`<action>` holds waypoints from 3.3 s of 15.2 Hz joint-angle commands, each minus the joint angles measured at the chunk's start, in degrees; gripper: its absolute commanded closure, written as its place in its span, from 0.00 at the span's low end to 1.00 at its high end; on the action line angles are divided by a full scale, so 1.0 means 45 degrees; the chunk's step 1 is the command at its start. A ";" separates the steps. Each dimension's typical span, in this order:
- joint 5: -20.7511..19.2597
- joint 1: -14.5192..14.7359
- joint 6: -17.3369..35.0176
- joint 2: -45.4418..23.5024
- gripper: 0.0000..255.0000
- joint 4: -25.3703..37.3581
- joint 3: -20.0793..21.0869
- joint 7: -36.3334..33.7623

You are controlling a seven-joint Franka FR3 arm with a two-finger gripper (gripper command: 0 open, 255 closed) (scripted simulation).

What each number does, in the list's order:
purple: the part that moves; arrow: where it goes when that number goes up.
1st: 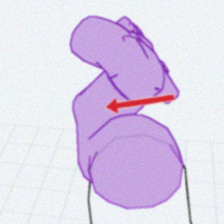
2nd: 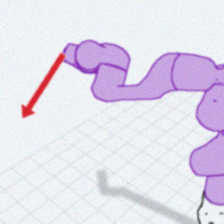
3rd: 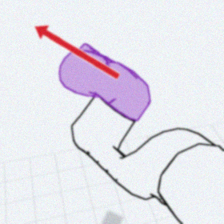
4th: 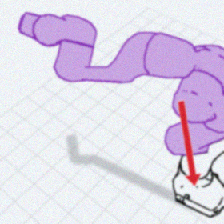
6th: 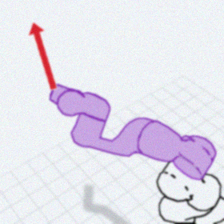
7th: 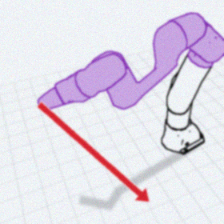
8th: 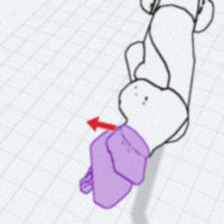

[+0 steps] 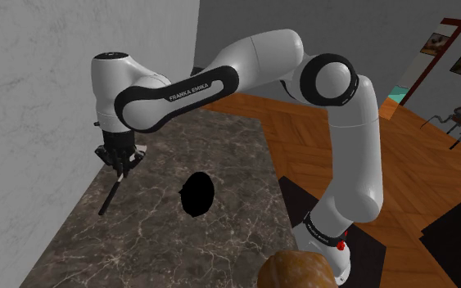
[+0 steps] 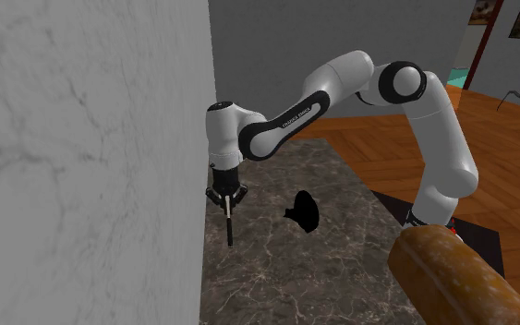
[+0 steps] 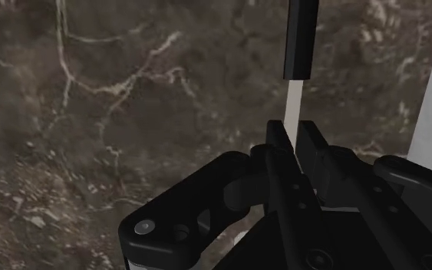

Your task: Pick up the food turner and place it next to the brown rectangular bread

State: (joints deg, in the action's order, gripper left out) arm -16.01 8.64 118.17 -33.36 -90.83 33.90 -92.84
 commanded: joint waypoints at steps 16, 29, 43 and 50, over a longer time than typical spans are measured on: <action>0.0585 -0.0074 -0.2324 0.0910 1.00 0.1545 0.0377 0.0283; 0.0746 0.0188 -0.4453 0.1091 1.00 0.3567 0.0503 0.0379; 0.0493 0.0977 -0.7060 0.0544 1.00 0.6779 0.0462 0.0382; 0.2972 -0.1066 -0.4870 0.5175 1.00 0.0520 0.1309 0.0505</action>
State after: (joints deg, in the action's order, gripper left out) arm -4.28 4.78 95.50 -12.75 -85.55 39.46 -90.90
